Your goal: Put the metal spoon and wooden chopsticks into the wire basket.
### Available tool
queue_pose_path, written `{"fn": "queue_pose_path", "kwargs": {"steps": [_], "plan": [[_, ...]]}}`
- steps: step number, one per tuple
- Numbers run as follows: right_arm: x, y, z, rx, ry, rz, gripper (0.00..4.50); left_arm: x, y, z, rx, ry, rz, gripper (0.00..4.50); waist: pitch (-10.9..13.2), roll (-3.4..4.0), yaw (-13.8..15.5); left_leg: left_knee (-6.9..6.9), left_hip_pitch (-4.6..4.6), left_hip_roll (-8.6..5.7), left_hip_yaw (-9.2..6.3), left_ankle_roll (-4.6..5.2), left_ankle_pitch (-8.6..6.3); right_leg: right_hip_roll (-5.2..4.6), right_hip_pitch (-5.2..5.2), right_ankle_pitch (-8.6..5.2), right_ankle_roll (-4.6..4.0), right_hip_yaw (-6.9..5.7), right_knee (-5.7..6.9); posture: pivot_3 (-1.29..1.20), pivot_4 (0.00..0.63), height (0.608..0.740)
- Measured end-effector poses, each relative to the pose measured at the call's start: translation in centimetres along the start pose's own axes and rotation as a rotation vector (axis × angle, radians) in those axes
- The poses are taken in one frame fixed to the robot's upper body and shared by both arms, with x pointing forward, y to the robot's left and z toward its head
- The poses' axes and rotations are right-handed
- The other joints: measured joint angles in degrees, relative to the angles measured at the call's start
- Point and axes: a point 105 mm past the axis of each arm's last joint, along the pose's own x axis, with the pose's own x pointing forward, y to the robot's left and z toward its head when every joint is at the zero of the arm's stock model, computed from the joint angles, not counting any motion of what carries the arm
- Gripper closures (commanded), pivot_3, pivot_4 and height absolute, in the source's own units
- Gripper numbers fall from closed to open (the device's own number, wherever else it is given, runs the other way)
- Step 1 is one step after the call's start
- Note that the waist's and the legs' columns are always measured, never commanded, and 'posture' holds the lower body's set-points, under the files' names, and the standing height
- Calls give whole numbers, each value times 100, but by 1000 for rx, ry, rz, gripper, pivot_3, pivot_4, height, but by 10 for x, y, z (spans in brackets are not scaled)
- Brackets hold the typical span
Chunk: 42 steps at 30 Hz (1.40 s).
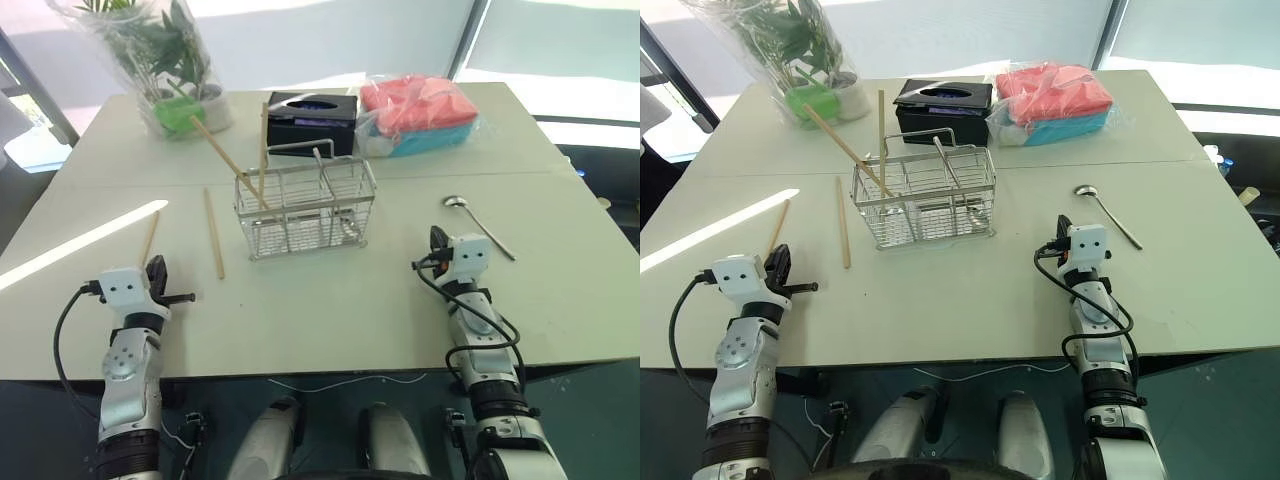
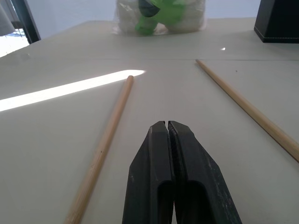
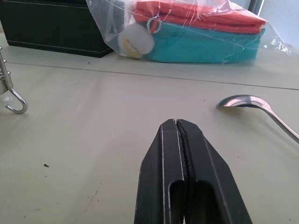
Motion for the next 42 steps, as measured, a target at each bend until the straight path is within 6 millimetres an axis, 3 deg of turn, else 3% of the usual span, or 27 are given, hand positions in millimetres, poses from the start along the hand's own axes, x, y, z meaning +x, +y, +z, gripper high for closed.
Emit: {"fn": "queue_pose_path", "kwargs": {"steps": [34, 38, 42], "plan": [[-1, -1, -1, 1, 8, -12, 4500, -2, 3, 2, 26, 2, -27, 4420, -1, -1, 3, 0, 1, 0, 0, 0, 0, 0, -1, 0, -1, 0, 0, 0, 150, 740], [0, -1, 0, -3, 9, 1, 4500, -11, 9, 19, 73, -17, -121, 4420, 0, -1, -7, -1, 1, 2, 0, -1, 0, 0, -2, -1, -2, 1, -1, 0, 150, 740], [3, -10, -1, -30, 25, 6, 4500, -28, 12, 61, 62, -29, -363, 4420, 10, 12, -18, -8, 0, 6, 4, -1, -2, 4, -3, -4, -6, 17, 5, 0, 150, 740]]}}
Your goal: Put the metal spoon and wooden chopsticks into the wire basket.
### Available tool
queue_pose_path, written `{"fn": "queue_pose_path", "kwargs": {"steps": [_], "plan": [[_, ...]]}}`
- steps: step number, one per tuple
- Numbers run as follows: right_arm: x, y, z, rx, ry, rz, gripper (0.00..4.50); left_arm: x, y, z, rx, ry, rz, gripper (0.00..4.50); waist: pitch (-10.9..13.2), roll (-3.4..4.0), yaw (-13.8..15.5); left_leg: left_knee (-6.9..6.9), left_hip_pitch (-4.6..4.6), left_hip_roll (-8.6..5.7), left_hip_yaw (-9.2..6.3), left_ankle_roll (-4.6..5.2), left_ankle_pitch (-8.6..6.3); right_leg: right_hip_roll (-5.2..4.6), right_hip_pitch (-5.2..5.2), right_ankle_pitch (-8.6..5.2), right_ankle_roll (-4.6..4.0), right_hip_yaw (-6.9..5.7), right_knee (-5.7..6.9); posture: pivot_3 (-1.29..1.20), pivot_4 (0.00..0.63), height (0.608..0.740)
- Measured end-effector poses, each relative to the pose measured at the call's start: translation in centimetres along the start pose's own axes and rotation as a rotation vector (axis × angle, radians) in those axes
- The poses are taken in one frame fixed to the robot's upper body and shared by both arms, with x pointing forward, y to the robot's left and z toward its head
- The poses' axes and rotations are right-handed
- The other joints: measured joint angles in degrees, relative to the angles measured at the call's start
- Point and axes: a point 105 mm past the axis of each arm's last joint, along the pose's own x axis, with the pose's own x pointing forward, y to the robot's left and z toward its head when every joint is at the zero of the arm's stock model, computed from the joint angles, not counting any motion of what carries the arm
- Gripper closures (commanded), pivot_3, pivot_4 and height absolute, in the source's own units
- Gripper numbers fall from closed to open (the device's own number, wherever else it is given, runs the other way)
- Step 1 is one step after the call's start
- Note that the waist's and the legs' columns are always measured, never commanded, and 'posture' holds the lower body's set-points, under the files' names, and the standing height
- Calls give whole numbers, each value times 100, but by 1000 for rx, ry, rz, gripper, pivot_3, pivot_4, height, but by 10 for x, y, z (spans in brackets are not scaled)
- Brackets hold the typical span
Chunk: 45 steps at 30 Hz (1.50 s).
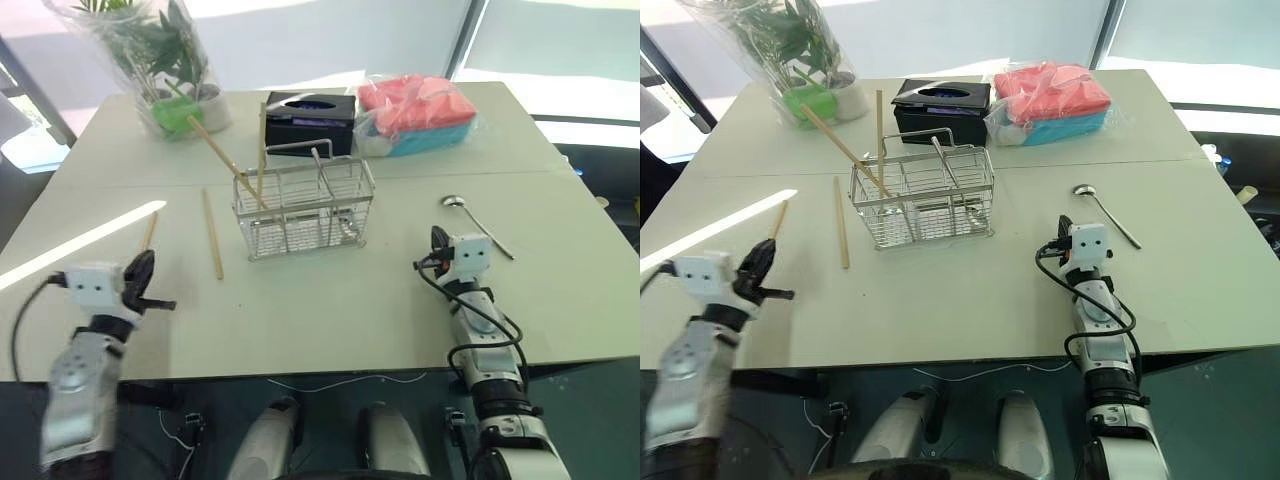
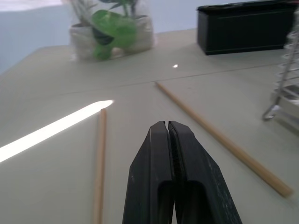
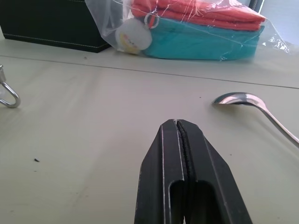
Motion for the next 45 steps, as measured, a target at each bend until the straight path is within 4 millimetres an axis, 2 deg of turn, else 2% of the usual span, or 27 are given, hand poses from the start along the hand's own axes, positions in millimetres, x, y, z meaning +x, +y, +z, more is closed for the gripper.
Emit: {"fn": "queue_pose_path", "kwargs": {"steps": [3, 9, 12, 17, 22, 26, 29, 30, 33, 36, 39, 45], "plan": [[1, -4, 0, -7, 2, -4, 4500, -11, -10, 21, -27, 41, -211, 4420, 9, 15, 7, -6, 0, 5, 5, -1, 0, 2, -6, -5, -8, 9, 14, 0, 150, 740], [3, -4, 1, -10, 6, 7, 4500, -18, -42, 39, -122, 109, -552, 4420, 11, 14, 6, -4, 0, 22, 55, -1, -1, -15, -34, -15, -26, 43, 45, 0, 150, 740], [1, -8, 1, -20, 23, 7, 4500, -13, -59, 45, -138, 114, -690, 4420, 14, 18, 4, 4, -8, 85, 151, 0, -1, -13, -30, -3, -46, 42, 2, 0, 150, 740], [-7, -23, 9, -67, 84, 7, 4500, 2, -88, 46, -170, 107, -898, 4420, 21, 29, 18, -3, -49, 86, 158, 4, -2, 60, -83, 0, -44, 115, -19, 0, 150, 740], [-15, -54, 35, -142, 177, 17, 4500, 11, -103, 36, -205, 118, -968, 4420, 31, 31, -15, -5, -54, 125, 173, 7, -3, 70, -94, 1, -40, 119, -22, 0, 150, 740], [-16, -62, 63, -180, 257, 82, 4500, 14, -107, 34, -211, 113, -981, 4420, 36, 28, -12, 2, -54, 141, 181, 8, -6, 78, -88, 3, -45, 116, -25, 0, 150, 740], [-14, -67, 81, -190, 302, 120, 3633, 17, -108, 34, -216, 103, -978, 4500, 45, 16, 15, 13, -56, 154, 197, -1, -11, 76, -75, 10, -55, 103, -37, 0, 150, 740], [-13, -69, 85, -199, 317, 136, 3203, 18, -109, 34, -217, 95, -979, 4500, 46, 16, 16, 13, -58, 154, 202, -2, -12, 72, -74, 11, -57, 102, -42, 0, 150, 740], [-6, -74, 96, -221, 337, 182, 1613, 20, -112, 35, -224, 79, -980, 4500, 50, 8, 17, 19, -58, 154, 210, -1, -14, 68, -65, 12, -57, 97, -52, 0, 150, 740], [5, -82, 86, -225, 393, 208, 24, 24, -116, 36, -226, 64, -976, 4500, 53, 2, 16, 19, -59, 155, 214, 11, -7, 68, -64, 16, -51, 89, -56, 0, 150, 740], [15, -92, 66, -225, 454, 210, 24, 26, -119, 36, -226, 60, -977, 4500, 55, 4, 15, 16, -59, 159, 218, 13, -5, 73, -68, 19, -43, 88, -54, 0, 150, 740], [36, -108, 50, -240, 476, 202, 24, 29, -119, 35, -227, 55, -942, 4500, 59, 6, -19, 19, -54, 163, 225, 13, -3, 81, -69, 24, -36, 90, -44, 0, 150, 740]]}}
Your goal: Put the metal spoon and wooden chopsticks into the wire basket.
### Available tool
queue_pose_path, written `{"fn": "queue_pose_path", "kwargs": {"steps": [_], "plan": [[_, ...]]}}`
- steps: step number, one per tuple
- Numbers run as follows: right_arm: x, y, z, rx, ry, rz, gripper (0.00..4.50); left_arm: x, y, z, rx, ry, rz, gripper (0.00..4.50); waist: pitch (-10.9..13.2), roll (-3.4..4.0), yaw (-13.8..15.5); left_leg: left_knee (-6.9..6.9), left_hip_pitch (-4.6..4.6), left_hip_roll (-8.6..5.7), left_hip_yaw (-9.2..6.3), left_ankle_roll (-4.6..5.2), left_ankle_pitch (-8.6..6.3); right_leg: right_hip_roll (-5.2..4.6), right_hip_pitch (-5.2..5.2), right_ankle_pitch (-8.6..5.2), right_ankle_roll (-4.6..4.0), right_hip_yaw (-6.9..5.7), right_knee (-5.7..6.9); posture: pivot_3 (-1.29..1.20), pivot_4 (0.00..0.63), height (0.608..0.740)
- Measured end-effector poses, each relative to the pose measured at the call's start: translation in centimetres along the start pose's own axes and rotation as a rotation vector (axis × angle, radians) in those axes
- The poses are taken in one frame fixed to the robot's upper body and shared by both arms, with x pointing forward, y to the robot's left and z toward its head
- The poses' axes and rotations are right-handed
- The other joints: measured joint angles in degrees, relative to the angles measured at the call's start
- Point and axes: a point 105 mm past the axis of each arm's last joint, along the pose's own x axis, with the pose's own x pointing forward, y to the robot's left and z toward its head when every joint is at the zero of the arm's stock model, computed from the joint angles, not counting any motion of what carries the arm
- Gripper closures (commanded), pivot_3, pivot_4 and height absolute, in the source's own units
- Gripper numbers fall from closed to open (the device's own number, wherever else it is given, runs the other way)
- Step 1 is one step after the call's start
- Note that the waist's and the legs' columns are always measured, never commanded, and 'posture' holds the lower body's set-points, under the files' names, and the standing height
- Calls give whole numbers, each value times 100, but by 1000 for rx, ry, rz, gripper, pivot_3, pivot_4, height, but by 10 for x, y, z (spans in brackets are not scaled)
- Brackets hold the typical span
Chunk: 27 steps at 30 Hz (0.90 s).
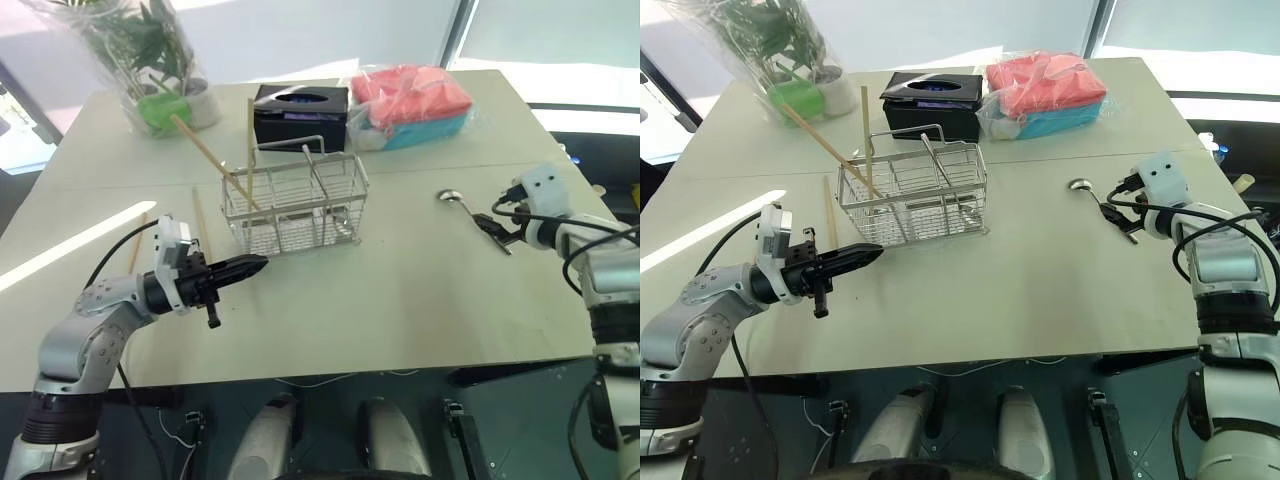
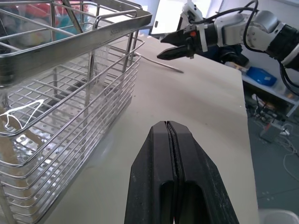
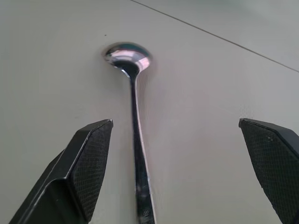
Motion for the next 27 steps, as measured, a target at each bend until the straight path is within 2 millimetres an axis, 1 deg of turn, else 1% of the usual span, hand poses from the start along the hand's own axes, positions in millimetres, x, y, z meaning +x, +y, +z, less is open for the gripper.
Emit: {"fn": "queue_pose_path", "kwargs": {"steps": [3, 7, 9, 13, 14, 17, 21, 24, 27], "plan": [[9, -1, -3, 25, 6, 27, 24, -2, -1, -1, -1, 1, 9, 4500, 0, 0, 4, 4, 2, 0, 0, 0, 0, 1, 5, 1, 1, 0, 2, 0, 150, 740], [18, 4, -7, 77, 24, 85, 24, -4, -1, -1, 0, 1, 25, 4500, 0, 0, 7, 6, 3, -1, 0, 0, 1, 4, 5, 3, 2, 1, 5, 0, 150, 740], [22, 7, -5, 106, 30, 116, 24, -5, 0, -1, 3, 0, 39, 4500, 0, 1, 9, 6, 3, -1, 0, -1, 1, 6, 4, 3, 3, 1, 5, 0, 150, 740], [25, 10, 1, 126, 35, 154, 24, -5, -1, 0, 11, -3, 50, 4500, 1, 1, 9, 6, 3, -1, 0, -2, 1, 8, 4, 4, 4, 2, 5, 0, 150, 740], [26, 12, 0, 132, 38, 165, 24, -5, -1, 0, 10, -3, 53, 4500, 1, 1, 8, 6, 4, -1, -1, -2, 1, 8, 5, 4, 4, 1, 5, 0, 150, 740], [31, 22, -12, 157, 74, 196, 24, -5, -1, 0, 8, -7, 66, 4500, 1, 1, 7, 6, 4, -1, 0, -3, 2, 9, 4, 6, 8, 2, 8, 0, 150, 740], [32, 23, -11, 152, 86, 205, 24, -4, -1, 1, 16, -10, 72, 4500, 0, 3, -4, 9, 9, -1, 1, -4, 2, 11, 8, 8, 5, 5, 10, 0, 150, 740], [33, 25, -11, 147, 86, 218, 847, -5, -1, 1, 15, -10, 79, 4500, -1, 2, -7, 10, 11, -1, 0, -4, 3, 13, 11, 9, 5, 5, 11, 0, 150, 740], [35, 30, -9, 140, 81, 238, 2387, -6, 0, 0, 17, -11, 84, 4500, -1, 2, -9, 16, 13, 0, 0, -5, 3, 14, 14, 10, 4, 6, 13, 0, 150, 740]]}}
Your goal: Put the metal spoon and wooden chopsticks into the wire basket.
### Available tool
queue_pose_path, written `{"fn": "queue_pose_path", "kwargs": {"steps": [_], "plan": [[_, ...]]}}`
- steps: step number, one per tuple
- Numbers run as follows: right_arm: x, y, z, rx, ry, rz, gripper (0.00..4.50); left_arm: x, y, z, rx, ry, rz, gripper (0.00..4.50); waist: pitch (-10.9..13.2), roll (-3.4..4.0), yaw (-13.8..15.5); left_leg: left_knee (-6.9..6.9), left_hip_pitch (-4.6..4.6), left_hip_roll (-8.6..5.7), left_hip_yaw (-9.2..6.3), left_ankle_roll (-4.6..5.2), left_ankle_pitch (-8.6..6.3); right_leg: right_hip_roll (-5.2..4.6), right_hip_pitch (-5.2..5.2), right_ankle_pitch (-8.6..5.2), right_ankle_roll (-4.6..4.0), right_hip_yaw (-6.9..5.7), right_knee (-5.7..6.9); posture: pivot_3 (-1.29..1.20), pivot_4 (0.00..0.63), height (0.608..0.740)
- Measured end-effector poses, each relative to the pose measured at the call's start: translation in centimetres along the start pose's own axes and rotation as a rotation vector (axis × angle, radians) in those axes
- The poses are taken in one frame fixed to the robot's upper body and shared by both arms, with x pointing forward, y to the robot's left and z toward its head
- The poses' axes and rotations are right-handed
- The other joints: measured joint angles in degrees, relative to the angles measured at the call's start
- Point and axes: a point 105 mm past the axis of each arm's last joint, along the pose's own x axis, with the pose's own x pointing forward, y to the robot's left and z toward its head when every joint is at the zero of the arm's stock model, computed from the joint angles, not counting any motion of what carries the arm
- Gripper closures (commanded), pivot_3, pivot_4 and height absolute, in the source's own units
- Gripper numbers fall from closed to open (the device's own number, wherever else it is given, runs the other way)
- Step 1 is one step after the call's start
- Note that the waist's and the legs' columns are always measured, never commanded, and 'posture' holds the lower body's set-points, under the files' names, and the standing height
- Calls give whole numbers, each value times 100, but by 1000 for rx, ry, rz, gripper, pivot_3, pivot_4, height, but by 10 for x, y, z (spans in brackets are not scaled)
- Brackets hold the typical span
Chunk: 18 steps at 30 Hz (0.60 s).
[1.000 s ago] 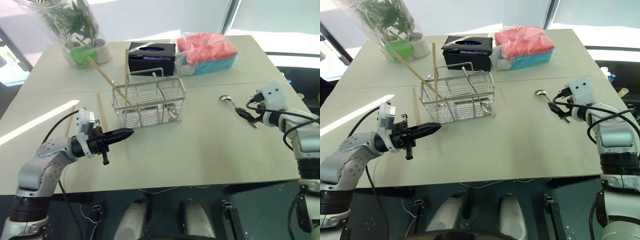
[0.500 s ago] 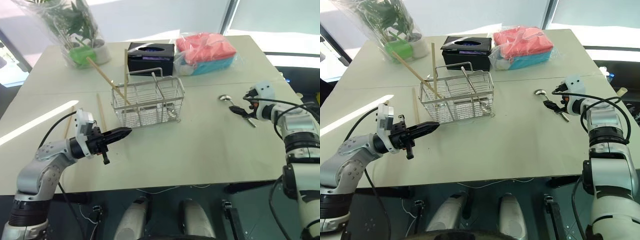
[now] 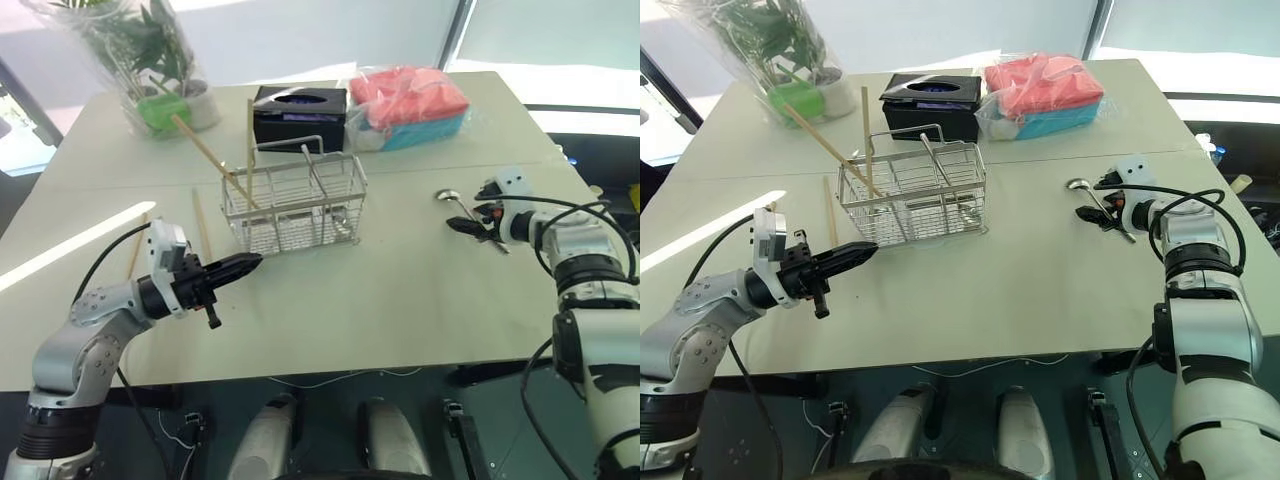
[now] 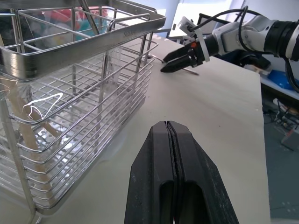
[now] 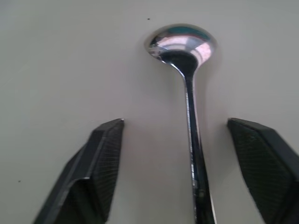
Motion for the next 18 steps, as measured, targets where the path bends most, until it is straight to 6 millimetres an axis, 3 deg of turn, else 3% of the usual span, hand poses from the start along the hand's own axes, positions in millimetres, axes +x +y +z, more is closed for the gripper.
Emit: {"fn": "queue_pose_path", "kwargs": {"steps": [4, 14, 16, 18], "plan": [[0, 0, 0, -11, 4, 1, 4435, -1, 0, -1, -2, 1, 6, 4500, 0, 0, 8, 10, 0, 0, 0, 0, 0, 1, 4, 3, -1, 0, 2, 0, 150, 740], [4, 0, 5, 15, -42, -37, 4435, -1, 0, -1, 3, -4, 12, 4500, 1, 3, 10, 54, -3, 0, -6, -7, -8, 9, 24, 13, -1, 0, 5, 0, 150, 740], [4, -2, 22, 38, -141, -73, 4435, -1, 0, -1, 1, -3, 12, 4500, 7, 13, 2, 54, -5, 1, -6, -5, -6, 8, 19, 15, 1, 2, 6, 0, 150, 740], [-1, -4, 51, 39, -275, -113, 4435, -2, 0, -1, 1, -4, 14, 4500, 15, 26, -6, 54, -9, 1, -4, 0, -3, 7, 8, 16, 3, 8, 12, 0, 150, 740]]}}
